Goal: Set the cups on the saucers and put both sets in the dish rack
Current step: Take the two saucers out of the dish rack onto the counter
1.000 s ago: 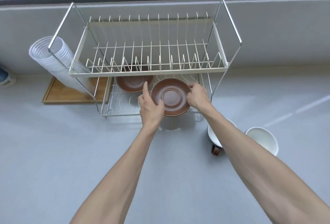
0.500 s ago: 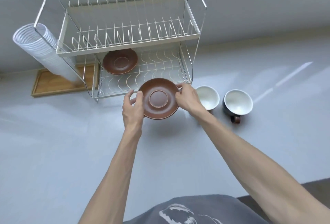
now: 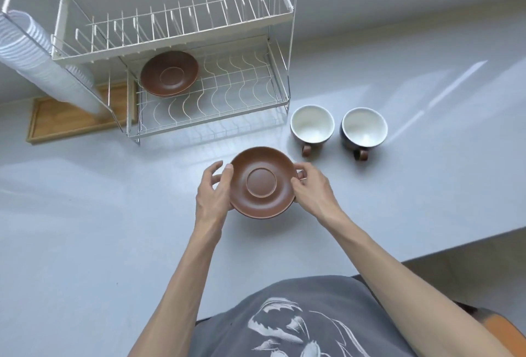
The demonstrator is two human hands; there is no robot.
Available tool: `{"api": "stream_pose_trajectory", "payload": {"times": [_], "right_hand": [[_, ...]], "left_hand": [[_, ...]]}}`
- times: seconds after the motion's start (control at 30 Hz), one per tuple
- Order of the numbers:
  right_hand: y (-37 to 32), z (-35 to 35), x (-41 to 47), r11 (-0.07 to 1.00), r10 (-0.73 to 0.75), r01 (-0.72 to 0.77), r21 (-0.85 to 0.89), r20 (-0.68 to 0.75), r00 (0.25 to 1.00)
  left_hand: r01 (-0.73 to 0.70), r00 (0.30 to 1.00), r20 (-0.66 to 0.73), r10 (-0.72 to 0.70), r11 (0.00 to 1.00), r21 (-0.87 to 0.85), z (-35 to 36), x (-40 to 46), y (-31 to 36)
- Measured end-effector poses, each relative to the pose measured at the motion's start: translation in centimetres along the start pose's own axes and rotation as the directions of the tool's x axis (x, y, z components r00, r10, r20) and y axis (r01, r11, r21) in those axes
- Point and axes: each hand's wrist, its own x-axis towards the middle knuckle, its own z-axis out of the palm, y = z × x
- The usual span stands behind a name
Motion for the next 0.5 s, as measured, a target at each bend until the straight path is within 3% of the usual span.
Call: {"api": "stream_pose_trajectory", "payload": {"times": [0.23, 0.5], "right_hand": [[5.3, -2.2, -2.3, 0.990, 0.118, -0.112, 0.083, -0.069, 0.991], [9.7, -5.2, -3.5, 0.967, 0.223, -0.189, 0.172, -0.208, 0.953]], "left_hand": [[0.047, 0.987, 0.149, -0.057, 0.996, 0.075, 3.4, -1.6, -1.7], [0.005, 0.950, 0.308, -0.051, 0.989, 0.146, 8.5, -2.8, -2.1]]}}
